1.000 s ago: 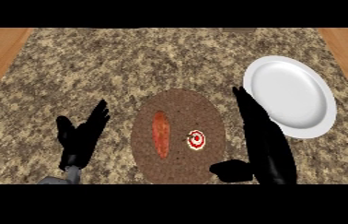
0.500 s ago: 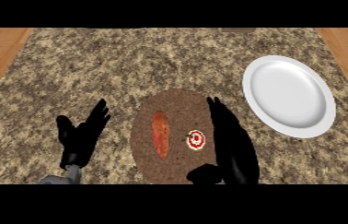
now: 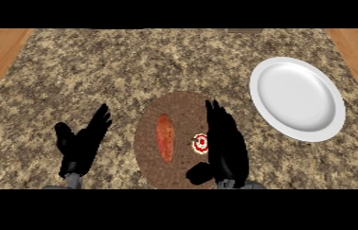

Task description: Pick the cupcake from the placemat and place it in the plate

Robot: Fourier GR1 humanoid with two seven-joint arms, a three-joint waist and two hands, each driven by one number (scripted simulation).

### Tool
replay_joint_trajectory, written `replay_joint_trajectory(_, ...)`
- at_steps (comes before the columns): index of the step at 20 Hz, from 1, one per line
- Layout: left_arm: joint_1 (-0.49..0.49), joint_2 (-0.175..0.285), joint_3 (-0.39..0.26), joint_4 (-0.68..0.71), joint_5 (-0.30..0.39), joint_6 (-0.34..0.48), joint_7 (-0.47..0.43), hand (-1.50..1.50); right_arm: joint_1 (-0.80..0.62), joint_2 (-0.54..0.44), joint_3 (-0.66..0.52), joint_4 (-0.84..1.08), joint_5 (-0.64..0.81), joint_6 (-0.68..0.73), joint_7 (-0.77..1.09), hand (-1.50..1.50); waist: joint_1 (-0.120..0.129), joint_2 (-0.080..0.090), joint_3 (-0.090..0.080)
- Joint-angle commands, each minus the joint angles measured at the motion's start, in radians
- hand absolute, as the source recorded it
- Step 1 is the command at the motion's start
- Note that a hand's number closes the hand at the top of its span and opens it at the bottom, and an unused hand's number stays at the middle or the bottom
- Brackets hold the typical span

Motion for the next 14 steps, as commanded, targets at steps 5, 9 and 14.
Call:
replay_joint_trajectory(5, -0.027, -0.056, 0.005, 0.019, -0.047, 0.019, 0.048, 0.00, -0.018, 0.012, -0.006, 0.057, 0.023, 0.015, 0.052, -1.50, -0.002, 0.002, -0.002)
replay_joint_trajectory(9, 0.017, -0.028, 0.043, 0.028, -0.034, -0.046, 0.016, 0.00, 0.007, 0.013, -0.012, 0.145, 0.003, -0.047, -0.026, -1.50, -0.001, 0.003, -0.002)
replay_joint_trajectory(14, 0.022, -0.058, 0.033, -0.019, -0.075, -0.026, 0.030, 0.00, 0.000, 0.013, -0.070, 0.236, -0.018, -0.039, -0.113, -1.50, 0.000, 0.002, -0.002)
